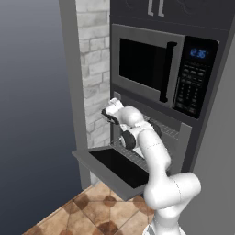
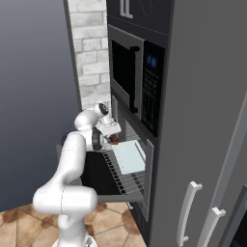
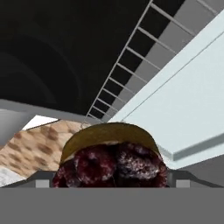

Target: Take the baked cake out of the oven and place it on the plate for cooling. Then close the oven door.

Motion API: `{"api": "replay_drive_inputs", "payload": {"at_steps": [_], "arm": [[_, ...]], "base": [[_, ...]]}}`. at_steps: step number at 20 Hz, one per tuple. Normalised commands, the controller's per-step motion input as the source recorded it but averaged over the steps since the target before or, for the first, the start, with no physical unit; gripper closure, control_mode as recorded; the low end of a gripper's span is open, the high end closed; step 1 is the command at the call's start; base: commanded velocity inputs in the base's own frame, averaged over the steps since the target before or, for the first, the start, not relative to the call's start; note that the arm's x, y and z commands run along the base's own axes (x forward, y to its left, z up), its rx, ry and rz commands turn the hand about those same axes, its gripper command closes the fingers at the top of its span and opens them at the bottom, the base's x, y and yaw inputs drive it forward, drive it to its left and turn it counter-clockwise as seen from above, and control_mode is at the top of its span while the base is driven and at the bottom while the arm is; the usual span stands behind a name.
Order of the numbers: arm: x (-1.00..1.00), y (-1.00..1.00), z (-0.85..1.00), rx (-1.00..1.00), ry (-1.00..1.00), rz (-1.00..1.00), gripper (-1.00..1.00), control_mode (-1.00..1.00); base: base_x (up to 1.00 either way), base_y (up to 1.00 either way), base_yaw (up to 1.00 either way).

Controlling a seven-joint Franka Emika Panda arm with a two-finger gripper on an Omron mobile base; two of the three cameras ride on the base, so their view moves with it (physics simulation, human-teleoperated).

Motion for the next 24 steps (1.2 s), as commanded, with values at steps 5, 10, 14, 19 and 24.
{"api": "replay_drive_inputs", "payload": {"at_steps": [5,10,14,19,24], "arm": [[-1.0,0.62,0.48,0.0,-0.12,0.09,1.0,-1.0],[-1.0,0.36,0.85,0.01,-0.16,0.08,1.0,-1.0],[-1.0,0.02,1.0,0.05,-0.26,0.07,1.0,-1.0],[-1.0,-0.05,0.97,0.07,-0.25,0.05,1.0,-1.0],[-1.0,-0.14,0.94,0.08,-0.18,0.08,1.0,-1.0]], "base": [[0.0,0.0,0.0],[0.0,0.0,0.0],[0.0,0.0,0.0],[0.0,0.0,0.0],[0.0,0.0,0.0]]}}
